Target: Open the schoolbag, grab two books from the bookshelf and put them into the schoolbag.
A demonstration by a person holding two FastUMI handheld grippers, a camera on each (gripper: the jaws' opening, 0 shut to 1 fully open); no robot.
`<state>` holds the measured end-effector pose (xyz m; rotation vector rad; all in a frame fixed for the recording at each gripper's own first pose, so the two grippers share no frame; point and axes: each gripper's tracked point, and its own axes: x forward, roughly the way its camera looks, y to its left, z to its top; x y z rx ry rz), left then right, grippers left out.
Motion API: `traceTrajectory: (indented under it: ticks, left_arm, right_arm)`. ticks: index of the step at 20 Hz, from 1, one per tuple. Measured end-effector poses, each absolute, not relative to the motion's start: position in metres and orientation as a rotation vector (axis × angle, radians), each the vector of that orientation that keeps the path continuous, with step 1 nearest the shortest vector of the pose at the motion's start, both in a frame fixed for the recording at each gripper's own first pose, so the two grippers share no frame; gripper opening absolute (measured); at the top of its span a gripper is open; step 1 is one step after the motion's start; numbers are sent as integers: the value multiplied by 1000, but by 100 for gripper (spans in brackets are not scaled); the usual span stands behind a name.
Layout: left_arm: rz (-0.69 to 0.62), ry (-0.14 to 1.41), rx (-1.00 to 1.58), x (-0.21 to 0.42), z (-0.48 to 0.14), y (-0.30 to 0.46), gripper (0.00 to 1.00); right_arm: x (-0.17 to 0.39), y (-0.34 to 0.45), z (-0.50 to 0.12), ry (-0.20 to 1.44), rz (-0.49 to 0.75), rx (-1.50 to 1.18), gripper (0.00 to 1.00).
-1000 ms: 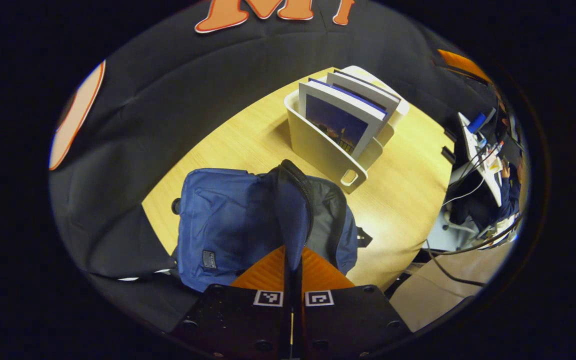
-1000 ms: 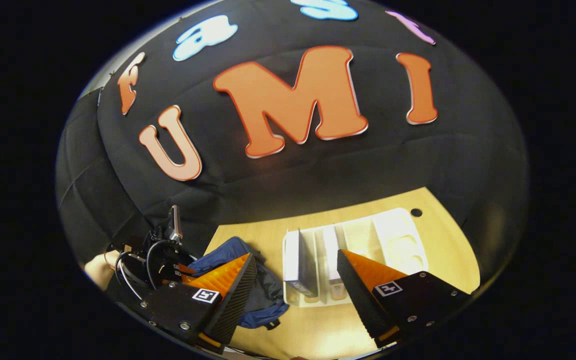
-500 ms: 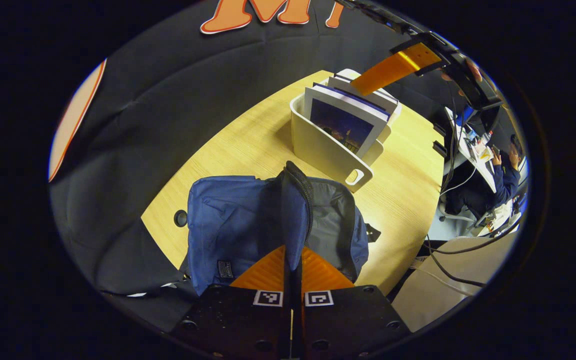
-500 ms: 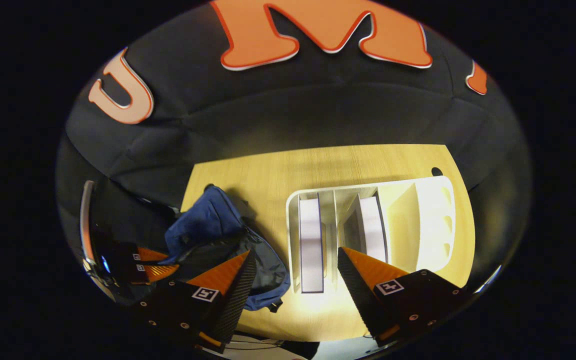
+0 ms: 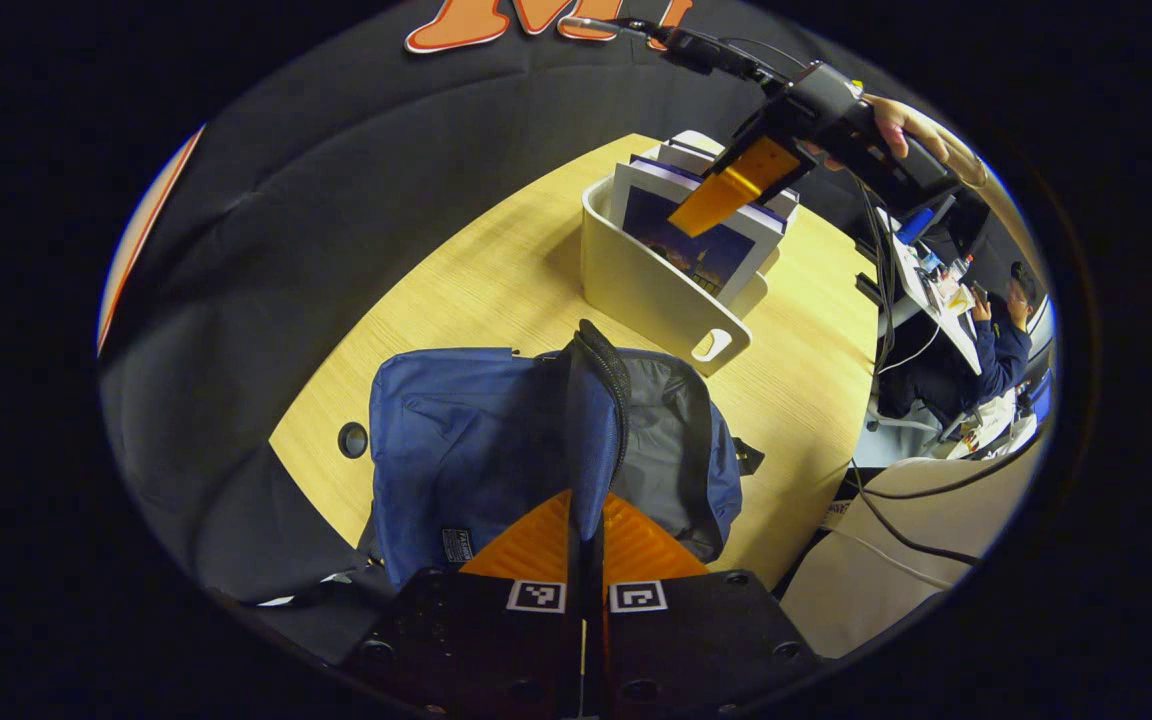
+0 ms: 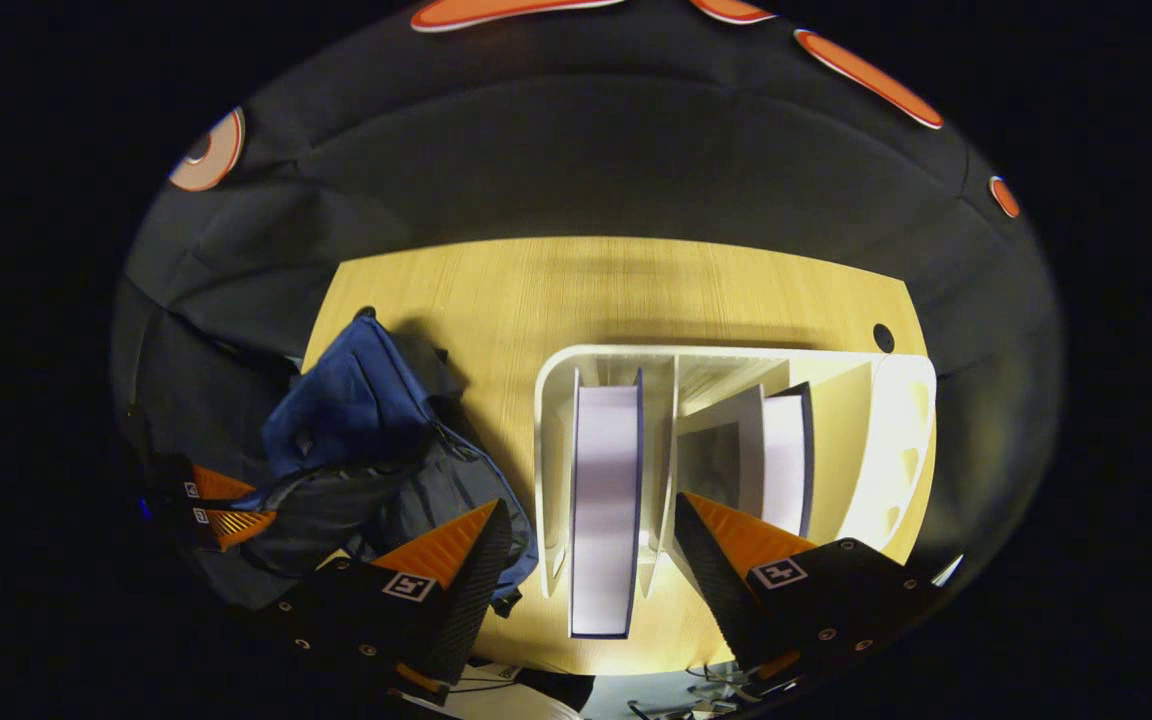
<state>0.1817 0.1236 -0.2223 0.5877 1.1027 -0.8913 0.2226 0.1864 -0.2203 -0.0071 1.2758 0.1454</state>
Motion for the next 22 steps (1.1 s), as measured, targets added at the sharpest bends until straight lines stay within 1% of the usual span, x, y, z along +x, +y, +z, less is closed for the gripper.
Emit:
traceTrajectory:
  ticks: [2,3,4,5,7,9,12,14,19,20,22]
  left_arm:
    - [-889,1093,594,181,-220,123,2]
    - [-885,1084,603,182,-219,123,2]
    - [-877,1072,609,182,-216,124,2]
    - [-867,1058,617,184,-214,124,2]
    - [-841,1022,625,188,-206,125,2]
    - [-825,997,642,190,-193,129,2]
    - [-813,987,661,183,-187,128,2]
    - [-814,986,657,178,-185,121,2]
    - [-806,990,653,175,-186,119,2]
    - [-803,987,657,176,-186,117,2]
    - [-801,983,677,174,-185,116,2]
  right_arm:
    - [224,186,-229,1293,146,-38,97]
    - [224,188,-231,1302,141,-38,93]
    - [223,186,-233,1311,127,-45,96]
    - [224,180,-235,1311,111,-53,58]
    - [223,174,-235,1309,111,-66,36]
    - [221,173,-229,1291,106,-54,30]
    - [216,159,-197,1211,105,-40,28]
    - [207,151,-162,1147,109,35,28]
    - [167,127,-74,873,138,271,28]
    - [155,127,-63,821,161,350,27]
    - [137,129,-60,733,210,508,27]
